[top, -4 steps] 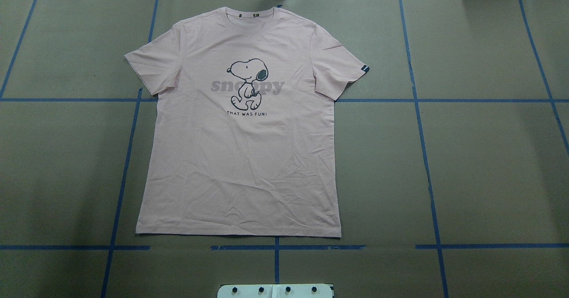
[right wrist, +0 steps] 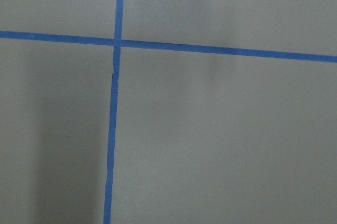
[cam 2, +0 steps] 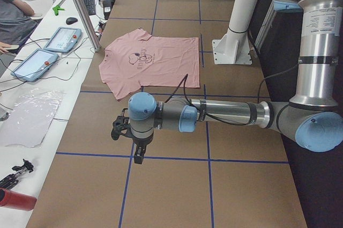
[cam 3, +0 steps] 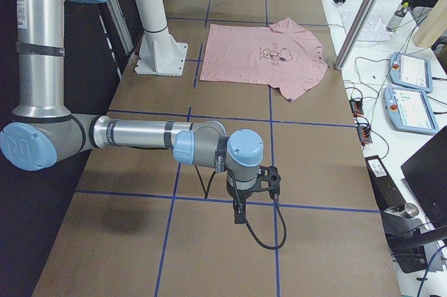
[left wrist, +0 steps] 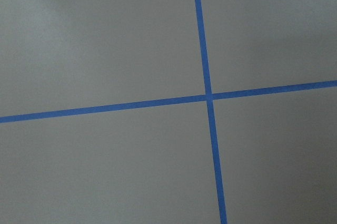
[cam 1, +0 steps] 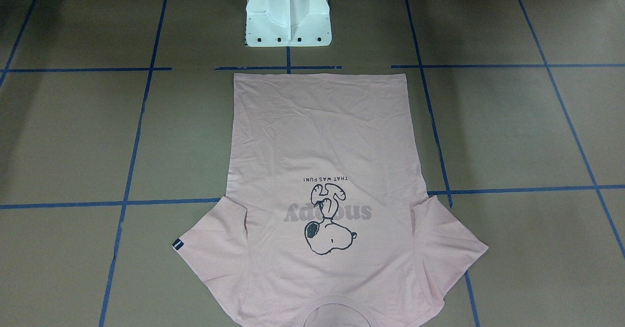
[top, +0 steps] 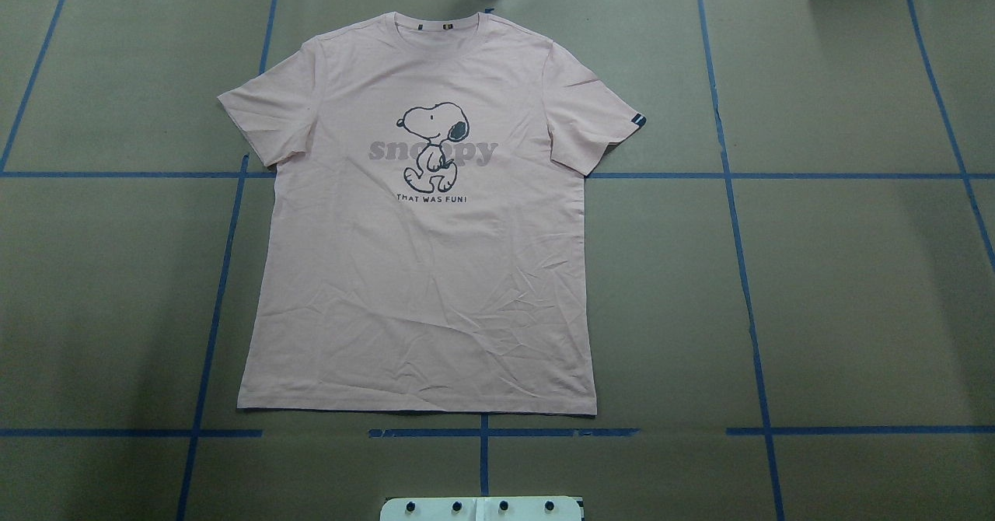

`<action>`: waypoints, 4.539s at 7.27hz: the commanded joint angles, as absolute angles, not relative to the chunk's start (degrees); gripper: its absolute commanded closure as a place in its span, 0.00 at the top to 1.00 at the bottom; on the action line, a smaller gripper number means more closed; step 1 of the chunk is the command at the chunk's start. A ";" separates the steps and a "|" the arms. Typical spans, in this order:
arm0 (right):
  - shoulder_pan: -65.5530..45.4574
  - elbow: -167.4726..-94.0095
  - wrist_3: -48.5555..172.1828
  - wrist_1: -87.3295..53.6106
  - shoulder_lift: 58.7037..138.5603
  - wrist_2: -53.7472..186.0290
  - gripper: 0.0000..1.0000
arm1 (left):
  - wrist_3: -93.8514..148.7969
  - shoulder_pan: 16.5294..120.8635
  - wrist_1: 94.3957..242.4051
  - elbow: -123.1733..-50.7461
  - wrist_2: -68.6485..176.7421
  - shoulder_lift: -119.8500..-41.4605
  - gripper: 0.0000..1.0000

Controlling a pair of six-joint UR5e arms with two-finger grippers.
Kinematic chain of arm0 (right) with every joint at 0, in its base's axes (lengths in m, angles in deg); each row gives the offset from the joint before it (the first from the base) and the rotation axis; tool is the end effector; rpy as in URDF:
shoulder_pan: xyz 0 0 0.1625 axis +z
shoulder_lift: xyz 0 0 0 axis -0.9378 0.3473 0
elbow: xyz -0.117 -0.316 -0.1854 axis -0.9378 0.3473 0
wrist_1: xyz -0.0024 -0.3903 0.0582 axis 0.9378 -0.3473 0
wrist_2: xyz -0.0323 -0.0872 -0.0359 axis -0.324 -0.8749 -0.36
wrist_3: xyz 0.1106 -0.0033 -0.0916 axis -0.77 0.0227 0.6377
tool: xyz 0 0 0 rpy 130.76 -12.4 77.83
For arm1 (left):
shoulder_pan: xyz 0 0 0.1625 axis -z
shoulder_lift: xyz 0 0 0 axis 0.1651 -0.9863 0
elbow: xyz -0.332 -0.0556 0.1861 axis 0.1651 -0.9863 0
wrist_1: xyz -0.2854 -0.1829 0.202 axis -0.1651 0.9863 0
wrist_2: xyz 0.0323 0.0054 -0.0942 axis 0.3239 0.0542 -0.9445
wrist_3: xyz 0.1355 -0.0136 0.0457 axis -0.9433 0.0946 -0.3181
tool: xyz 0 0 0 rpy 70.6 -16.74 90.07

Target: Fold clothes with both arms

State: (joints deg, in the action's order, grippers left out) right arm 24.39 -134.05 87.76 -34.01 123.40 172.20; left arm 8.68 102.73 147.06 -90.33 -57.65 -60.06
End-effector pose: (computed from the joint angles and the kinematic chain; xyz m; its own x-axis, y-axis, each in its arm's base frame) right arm 0.0736 -0.4317 0.6506 0.7737 -0.0847 0.6278 0.0568 0.9963 0.0644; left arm -0.0618 -0.4751 0.6147 0.7351 0.1272 -0.6659 0.0037 0.9815 0.1916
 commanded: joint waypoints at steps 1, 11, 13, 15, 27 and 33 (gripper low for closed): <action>18.50 -134.16 87.37 -26.10 123.13 172.23 1.00 | 9.14 102.23 151.68 -89.95 -57.22 -60.18 1.00; 1.39 -128.89 42.80 -14.38 96.27 171.50 1.00 | 40.70 83.78 193.72 -77.38 -56.43 -78.89 0.98; -7.15 -123.40 31.97 -14.12 88.12 163.03 0.96 | 46.12 79.66 193.63 -77.47 -50.14 -79.78 0.94; -14.44 -113.29 20.19 -0.04 84.38 156.80 0.85 | 46.76 78.32 194.15 -77.99 -48.79 -79.96 0.99; -23.53 -103.05 17.32 1.00 79.01 145.86 0.58 | 46.49 77.79 194.33 -78.17 -48.52 -79.87 0.99; -24.15 -102.17 15.84 0.74 79.01 144.37 0.00 | 46.40 77.79 194.68 -78.08 -48.52 -79.61 0.99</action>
